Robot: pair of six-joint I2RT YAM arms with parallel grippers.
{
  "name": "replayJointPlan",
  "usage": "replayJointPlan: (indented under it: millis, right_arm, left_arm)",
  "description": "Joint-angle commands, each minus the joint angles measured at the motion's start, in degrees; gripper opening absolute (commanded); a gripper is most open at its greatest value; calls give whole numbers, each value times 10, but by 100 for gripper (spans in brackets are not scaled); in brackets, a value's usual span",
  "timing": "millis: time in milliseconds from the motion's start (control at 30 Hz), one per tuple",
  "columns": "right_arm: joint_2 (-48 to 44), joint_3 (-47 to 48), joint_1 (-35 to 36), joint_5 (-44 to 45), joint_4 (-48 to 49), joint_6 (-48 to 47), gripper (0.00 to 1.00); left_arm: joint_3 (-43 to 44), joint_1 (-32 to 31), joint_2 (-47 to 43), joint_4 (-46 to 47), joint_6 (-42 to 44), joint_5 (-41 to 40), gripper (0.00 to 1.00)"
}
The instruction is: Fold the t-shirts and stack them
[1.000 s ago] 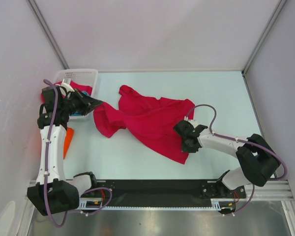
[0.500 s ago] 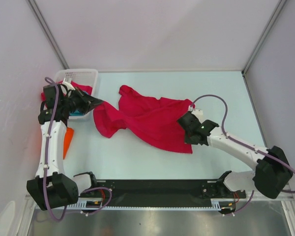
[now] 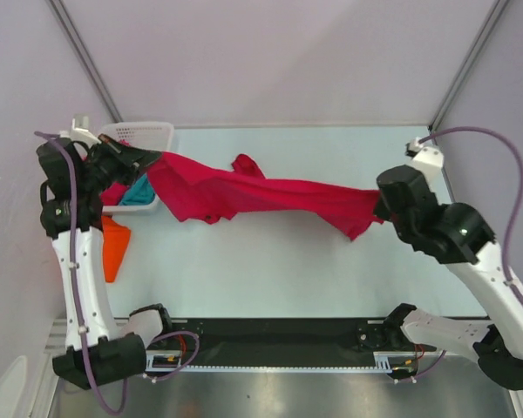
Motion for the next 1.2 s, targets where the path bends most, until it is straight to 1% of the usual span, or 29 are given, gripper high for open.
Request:
replayJointPlan:
  millis: [0, 100, 167, 267, 333, 367, 400, 433, 467, 500, 533, 567, 600, 633, 667, 700, 733, 767, 800, 833, 867, 900, 967, 1000, 1033, 1067, 1100, 1133, 1167]
  right_arm:
    - [-15, 113, 7, 87, -49, -25, 0]
    - [-19, 155, 8, 98, -34, -65, 0]
    - [-5, 187, 6, 110, -22, -94, 0]
    - [40, 224, -11, 111, 4, -149, 0]
    - [63, 222, -46, 71, 44, -183, 0]
    - [76, 217, -74, 36, 61, -192, 0]
    - [100, 208, -159, -74, 103, -198, 0]
    - [118, 201, -200, -128, 123, -195, 0]
    - [138, 193, -228, -162, 142, -195, 0]
    - [187, 195, -263, -177, 176, -198, 0]
    - [215, 203, -276, -173, 189, -205, 0]
    - [245, 246, -290, -171, 197, -207, 0]
    - [320, 277, -315, -176, 192, -206, 0]
    - [355, 321, -328, -173, 181, -202, 0]
    - [391, 398, -338, -166, 157, -187, 0]
    - [418, 438, -348, -168, 149, -182, 0]
    - [463, 474, -361, -172, 141, -177, 0]
    - [480, 549, -365, -169, 127, -177, 0]
    - [496, 584, -365, -163, 121, -183, 0]
    - [524, 618, -366, -158, 116, -191, 0]
    - [534, 659, -366, -151, 101, -198, 0]
    - [543, 709, -366, -135, 95, -211, 0]
    - [521, 710, -368, -122, 102, -218, 0]
    - [504, 692, -369, -120, 111, -218, 0]
    - [484, 619, -368, -124, 125, -217, 0]
    - [440, 578, -366, -138, 151, -216, 0]
    - [424, 534, -364, -142, 158, -215, 0]
    - [410, 472, -362, -143, 161, -212, 0]
    - [392, 437, -357, -150, 157, -209, 0]
  left_arm:
    - [55, 13, -71, 37, -88, -27, 0]
    - [83, 13, -98, 20, -108, -76, 0]
    - [57, 13, -129, 87, -151, -85, 0]
    - [77, 13, -94, 98, -164, -72, 0]
    - [98, 12, -57, 105, -164, -60, 0]
    - [106, 13, -10, 120, -165, -56, 0]
    - [119, 10, 21, 125, -162, -32, 1]
    - [161, 9, 55, 125, -158, -21, 1]
    - [187, 6, 137, 125, -147, -8, 1]
    - [217, 4, 178, 119, -141, 4, 1]
    - [287, 4, 228, 109, -138, 8, 1]
    - [329, 3, 273, 95, -139, 14, 1]
    - [377, 5, 370, 89, -144, 21, 1]
    - [485, 4, 417, 81, -152, 38, 1]
    - [544, 3, 459, 73, -183, 49, 1]
    - [603, 3, 542, 74, -203, 59, 1]
    - [716, 3, 572, 78, -225, 65, 1]
    - [757, 3, 599, 117, -279, 68, 0]
    - [764, 5, 609, 161, -314, 74, 0]
    - [742, 7, 601, 215, -382, 80, 0]
    - [719, 8, 590, 301, -404, 82, 1]
    - [703, 11, 584, 318, -413, 85, 0]
    - [706, 17, 567, 317, -403, 105, 1]
    - [696, 19, 560, 316, -395, 116, 1]
    - [681, 20, 542, 315, -378, 126, 1]
    - [664, 20, 529, 310, -366, 146, 1]
    - [616, 20, 515, 305, -352, 151, 1]
    - [598, 20, 500, 269, -307, 153, 1]
    - [603, 20, 492, 217, -269, 150, 2]
